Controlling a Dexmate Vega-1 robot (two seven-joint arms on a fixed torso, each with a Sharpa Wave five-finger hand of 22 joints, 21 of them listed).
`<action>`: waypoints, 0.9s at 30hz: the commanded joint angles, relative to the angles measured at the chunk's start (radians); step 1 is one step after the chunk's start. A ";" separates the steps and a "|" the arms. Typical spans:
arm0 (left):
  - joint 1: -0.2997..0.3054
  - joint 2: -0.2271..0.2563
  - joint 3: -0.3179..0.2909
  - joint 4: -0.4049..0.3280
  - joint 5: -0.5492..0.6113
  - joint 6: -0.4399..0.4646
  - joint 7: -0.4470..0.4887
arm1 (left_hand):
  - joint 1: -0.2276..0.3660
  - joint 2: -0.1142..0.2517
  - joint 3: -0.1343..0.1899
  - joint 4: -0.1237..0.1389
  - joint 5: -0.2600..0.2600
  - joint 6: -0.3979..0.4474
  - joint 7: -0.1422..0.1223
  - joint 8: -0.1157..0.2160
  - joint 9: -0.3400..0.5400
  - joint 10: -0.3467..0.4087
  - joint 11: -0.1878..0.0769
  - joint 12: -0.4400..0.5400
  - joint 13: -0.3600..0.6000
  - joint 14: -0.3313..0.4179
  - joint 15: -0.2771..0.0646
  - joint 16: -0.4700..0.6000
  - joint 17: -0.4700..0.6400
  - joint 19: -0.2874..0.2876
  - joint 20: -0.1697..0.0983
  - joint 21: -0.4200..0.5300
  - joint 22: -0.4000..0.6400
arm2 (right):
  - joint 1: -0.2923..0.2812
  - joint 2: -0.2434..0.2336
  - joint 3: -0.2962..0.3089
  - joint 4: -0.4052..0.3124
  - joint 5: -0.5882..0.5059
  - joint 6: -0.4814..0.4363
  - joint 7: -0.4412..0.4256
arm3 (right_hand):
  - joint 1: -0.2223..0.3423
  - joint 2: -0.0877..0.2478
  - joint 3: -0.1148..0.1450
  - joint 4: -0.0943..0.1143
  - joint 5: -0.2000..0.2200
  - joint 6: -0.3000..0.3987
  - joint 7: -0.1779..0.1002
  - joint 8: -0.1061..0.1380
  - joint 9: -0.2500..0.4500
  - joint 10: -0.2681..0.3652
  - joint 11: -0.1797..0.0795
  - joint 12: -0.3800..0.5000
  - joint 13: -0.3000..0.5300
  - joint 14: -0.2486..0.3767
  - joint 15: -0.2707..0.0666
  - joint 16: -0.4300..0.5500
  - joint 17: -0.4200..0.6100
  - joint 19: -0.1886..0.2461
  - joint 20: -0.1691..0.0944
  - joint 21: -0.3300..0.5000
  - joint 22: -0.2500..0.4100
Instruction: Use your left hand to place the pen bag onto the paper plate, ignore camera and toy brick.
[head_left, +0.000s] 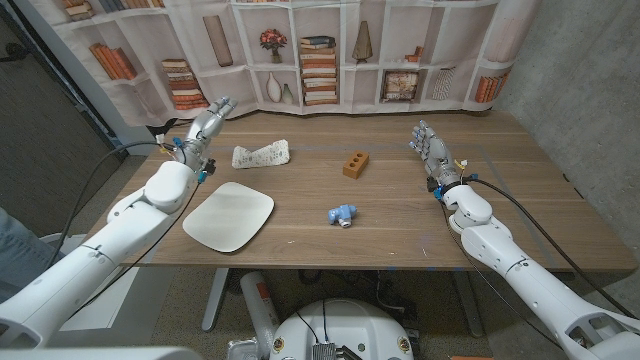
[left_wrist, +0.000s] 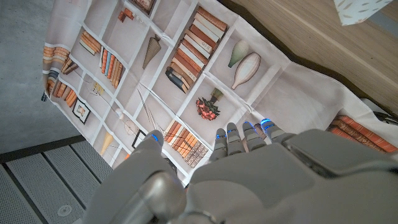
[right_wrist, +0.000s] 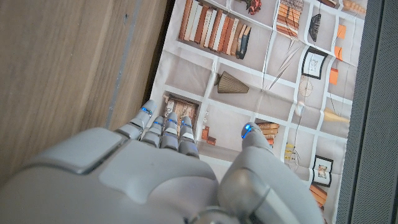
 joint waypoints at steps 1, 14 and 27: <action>-0.043 -0.007 0.049 0.000 0.096 0.048 0.049 | 0.014 -0.002 0.003 -0.008 0.008 0.010 0.001 0.005 0.005 0.014 0.000 0.006 0.002 0.007 0.001 0.006 0.002 -0.008 0.003 -0.006 0.002 | -0.001 0.003 0.003 0.008 0.000 0.010 0.003 | 0.002 0.006 -0.004 -0.003 -0.001 0.013 0.000 0.000 0.005 0.010 -0.001 -0.001 0.002 0.008 0.005 -0.001 0.004 0.006 -0.035 -0.003 0.003; -0.052 0.009 0.072 -0.037 0.196 0.125 0.101 | 0.019 0.001 0.004 -0.011 0.013 0.023 -0.002 0.007 0.005 0.023 -0.006 0.007 0.003 0.016 -0.003 0.007 0.002 -0.001 0.003 -0.010 0.002 | -0.001 -0.002 0.006 0.008 0.004 0.009 0.006 | 0.002 0.007 -0.006 -0.004 -0.001 0.015 0.000 0.001 0.005 0.013 -0.003 -0.001 0.002 0.012 0.005 0.000 0.004 0.012 -0.035 -0.008 0.004; -0.058 0.016 0.097 -0.042 0.285 0.173 0.144 | 0.026 0.005 0.005 -0.015 0.018 0.037 -0.008 0.009 0.005 0.036 -0.011 0.008 0.003 0.025 -0.007 0.007 0.002 0.006 0.000 -0.014 0.003 | 0.001 -0.005 0.004 -0.004 0.002 -0.002 0.002 | 0.002 0.008 -0.007 -0.005 -0.001 0.015 -0.001 0.000 0.005 0.017 -0.004 -0.001 0.002 0.016 0.004 -0.001 0.004 0.016 -0.035 -0.013 0.004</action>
